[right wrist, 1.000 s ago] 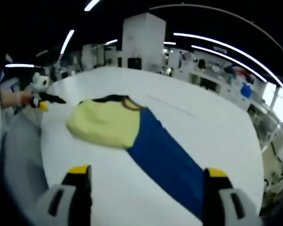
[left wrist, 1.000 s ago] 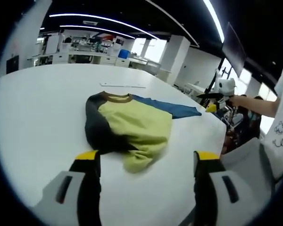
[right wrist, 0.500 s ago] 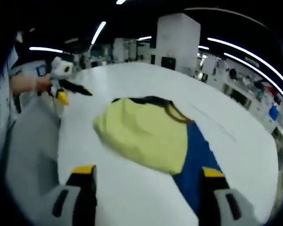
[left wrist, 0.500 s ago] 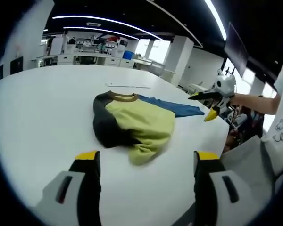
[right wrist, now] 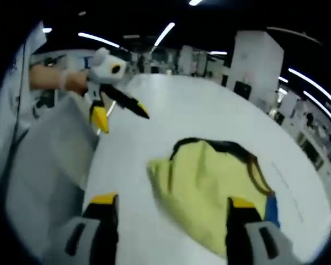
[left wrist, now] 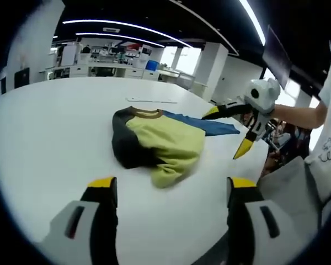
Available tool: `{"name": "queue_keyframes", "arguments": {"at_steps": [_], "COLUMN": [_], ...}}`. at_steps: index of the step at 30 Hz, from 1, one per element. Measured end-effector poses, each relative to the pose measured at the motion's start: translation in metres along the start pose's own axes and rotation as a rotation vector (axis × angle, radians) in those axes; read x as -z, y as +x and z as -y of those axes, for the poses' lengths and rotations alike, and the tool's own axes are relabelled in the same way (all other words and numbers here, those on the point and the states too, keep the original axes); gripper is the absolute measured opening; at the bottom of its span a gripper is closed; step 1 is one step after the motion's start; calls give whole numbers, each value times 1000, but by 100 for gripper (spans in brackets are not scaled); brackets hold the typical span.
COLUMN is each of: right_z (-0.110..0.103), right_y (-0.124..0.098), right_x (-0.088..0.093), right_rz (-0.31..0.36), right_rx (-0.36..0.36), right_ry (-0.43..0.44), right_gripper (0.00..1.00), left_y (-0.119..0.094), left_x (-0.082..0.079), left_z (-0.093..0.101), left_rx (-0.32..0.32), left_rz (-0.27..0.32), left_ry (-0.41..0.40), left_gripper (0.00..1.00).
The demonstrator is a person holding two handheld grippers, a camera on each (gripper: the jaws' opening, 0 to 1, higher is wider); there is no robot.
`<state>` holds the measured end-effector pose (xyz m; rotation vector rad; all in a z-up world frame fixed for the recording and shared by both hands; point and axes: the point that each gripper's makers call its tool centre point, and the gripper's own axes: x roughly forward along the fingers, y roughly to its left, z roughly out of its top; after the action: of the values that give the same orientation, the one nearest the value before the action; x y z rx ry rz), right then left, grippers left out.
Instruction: Fold the garment on the visible template until the final outline fits inside the template.
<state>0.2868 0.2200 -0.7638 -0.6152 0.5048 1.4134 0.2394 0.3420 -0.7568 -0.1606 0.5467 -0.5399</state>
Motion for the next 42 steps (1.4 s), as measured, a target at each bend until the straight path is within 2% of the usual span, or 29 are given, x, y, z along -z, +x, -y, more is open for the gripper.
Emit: {"name": "queue_keyframes", "arguments": {"at_steps": [2, 7, 8, 12, 14, 15, 17, 20, 22, 26, 34, 36, 42], "right_z": [-6, -19, -21, -26, -33, -37, -38, -44, -44, -46, -32, -30, -28], "right_y": [9, 25, 30, 48, 57, 62, 70, 86, 93, 108, 122, 126, 128], "right_x": [-7, -19, -20, -15, -17, -16, -17, -14, -12, -6, -6, -5, -1], "right_rz": [-5, -20, -33, -88, -93, -109, -119, -139, -165, -186, -206, -208, -209], "right_rx": [-26, -86, -92, -93, -113, -115, -90, -91, -78, -97, -54, -57, -38], "right_ry": [-23, -40, -67, -168, -146, -167, -269, -260, -326, -299, -318, -280, -303], "right_gripper": [76, 60, 58, 47, 45, 44, 41, 36, 35, 34, 13, 11, 3], "left_y": [-1, -4, -4, -6, -6, -6, -8, -8, -8, -9, -12, -13, -13], "left_x": [1, 2, 2, 2, 2, 2, 1, 2, 1, -1, 1, 1, 3], "left_z": [-1, -1, -1, -3, -2, -2, -3, -4, -4, -4, -5, -4, -6], "left_rx": [-3, -10, -10, -12, -13, -14, -16, -16, -17, -17, -24, -24, -25], "left_rz": [-5, -9, -9, -9, -7, -4, -2, -4, -2, 7, 16, 17, 18], "left_ry": [6, 12, 11, 10, 6, 4, 2, 2, 1, -7, -27, -29, -34], "left_gripper": [79, 79, 79, 79, 79, 79, 79, 79, 79, 79, 78, 78, 78]}}
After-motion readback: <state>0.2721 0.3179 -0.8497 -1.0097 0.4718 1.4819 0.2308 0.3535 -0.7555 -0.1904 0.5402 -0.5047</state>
